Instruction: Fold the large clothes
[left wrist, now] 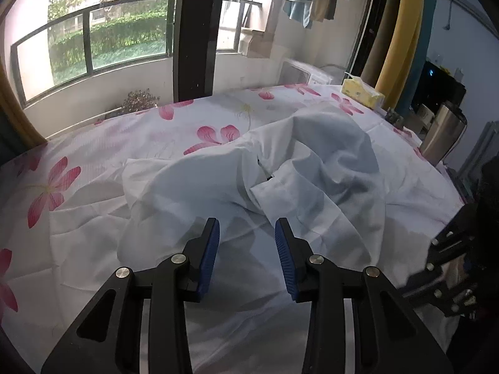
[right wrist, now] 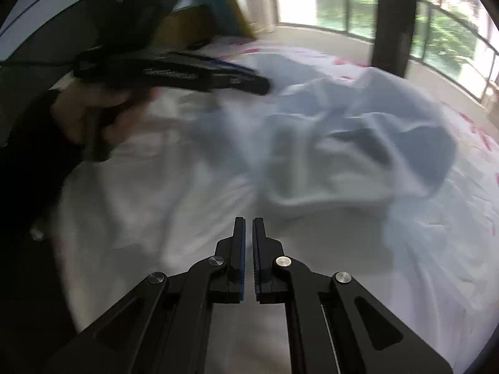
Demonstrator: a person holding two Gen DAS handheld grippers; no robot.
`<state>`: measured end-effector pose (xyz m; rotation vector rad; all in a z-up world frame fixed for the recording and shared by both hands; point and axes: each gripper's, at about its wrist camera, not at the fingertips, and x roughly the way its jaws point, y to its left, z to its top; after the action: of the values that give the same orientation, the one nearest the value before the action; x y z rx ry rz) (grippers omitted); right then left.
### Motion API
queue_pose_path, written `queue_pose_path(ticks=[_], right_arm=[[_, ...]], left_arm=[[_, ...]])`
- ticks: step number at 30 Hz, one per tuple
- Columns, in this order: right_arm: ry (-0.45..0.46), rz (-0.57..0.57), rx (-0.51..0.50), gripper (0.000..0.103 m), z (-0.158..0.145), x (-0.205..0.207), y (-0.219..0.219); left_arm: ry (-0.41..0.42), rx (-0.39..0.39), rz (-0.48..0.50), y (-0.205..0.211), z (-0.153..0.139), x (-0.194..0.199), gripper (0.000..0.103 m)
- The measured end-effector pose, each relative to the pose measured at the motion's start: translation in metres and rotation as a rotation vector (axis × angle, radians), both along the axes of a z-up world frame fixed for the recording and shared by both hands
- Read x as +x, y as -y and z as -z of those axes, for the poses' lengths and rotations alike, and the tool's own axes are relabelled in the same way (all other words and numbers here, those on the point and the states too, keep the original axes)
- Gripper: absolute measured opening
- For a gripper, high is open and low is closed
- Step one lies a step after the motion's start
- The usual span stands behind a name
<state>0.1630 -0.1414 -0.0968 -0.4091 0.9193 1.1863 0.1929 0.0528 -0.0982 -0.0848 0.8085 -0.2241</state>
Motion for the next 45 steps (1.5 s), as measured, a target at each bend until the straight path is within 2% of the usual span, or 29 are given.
queue_pose_path(ticks=[3,6,8,10,11,14,16,17,18,19,24,26,28,31,35,40,42,45], right_arm=[[0.044,-0.045,-0.002,0.005,-0.015,-0.005,-0.001],[0.115,0.012,0.032,0.006,-0.032,0.008,0.002],[0.181,0.081,0.048,0.015,-0.039,0.027,0.003],[0.215,0.166,0.057,0.043,-0.043,0.052,0.005],[0.218,0.202,0.061,0.045,-0.044,0.062,0.006],[0.234,0.277,0.077,0.045,-0.049,0.089,0.013],[0.258,0.300,0.089,0.045,-0.053,0.098,0.018],[0.277,0.315,0.100,0.045,-0.054,0.104,0.022],[0.280,0.321,0.106,0.045,-0.055,0.107,0.021],[0.273,0.327,0.121,0.045,-0.055,0.111,0.024],[0.202,0.246,0.219,0.045,-0.049,0.127,0.005],[0.173,0.203,0.187,0.045,-0.039,0.132,-0.008],[0.152,0.219,0.135,0.045,-0.026,0.142,-0.019],[0.070,0.246,0.031,0.045,0.002,0.153,-0.030],[0.117,0.232,0.001,0.045,0.006,0.143,-0.034],[0.138,0.242,-0.001,0.045,-0.011,0.135,-0.026],[0.155,0.215,0.031,0.045,-0.025,0.126,-0.016],[0.190,0.181,0.116,0.045,-0.052,0.114,-0.006]], left_arm=[[0.011,-0.003,-0.009,0.000,-0.003,0.000,0.039],[0.029,-0.024,-0.017,0.000,-0.007,0.004,0.039],[0.042,-0.033,-0.021,0.002,-0.009,0.010,0.039],[0.043,-0.047,-0.014,0.008,-0.012,0.018,0.039],[0.043,-0.052,-0.001,0.012,-0.013,0.022,0.039],[0.035,-0.053,0.056,0.026,-0.009,0.033,0.039],[-0.005,-0.057,0.112,0.038,0.003,0.042,0.038],[-0.020,-0.057,0.128,0.041,0.007,0.043,0.031],[-0.033,-0.056,0.145,0.046,0.011,0.043,0.006],[-0.047,-0.051,0.166,0.050,0.015,0.042,0.003],[-0.052,-0.042,0.207,0.059,0.017,0.013,0.003],[-0.058,-0.055,0.193,0.056,0.016,0.001,0.003],[-0.066,-0.067,0.161,0.050,0.016,-0.006,0.003],[-0.071,-0.105,0.120,0.038,0.015,-0.011,0.003],[-0.108,-0.118,0.097,0.034,0.023,-0.006,0.003],[-0.086,-0.092,0.122,0.043,0.017,-0.010,0.003],[-0.078,-0.067,0.120,0.044,0.013,-0.016,0.003],[-0.073,-0.074,0.101,0.039,0.009,-0.025,0.003]])
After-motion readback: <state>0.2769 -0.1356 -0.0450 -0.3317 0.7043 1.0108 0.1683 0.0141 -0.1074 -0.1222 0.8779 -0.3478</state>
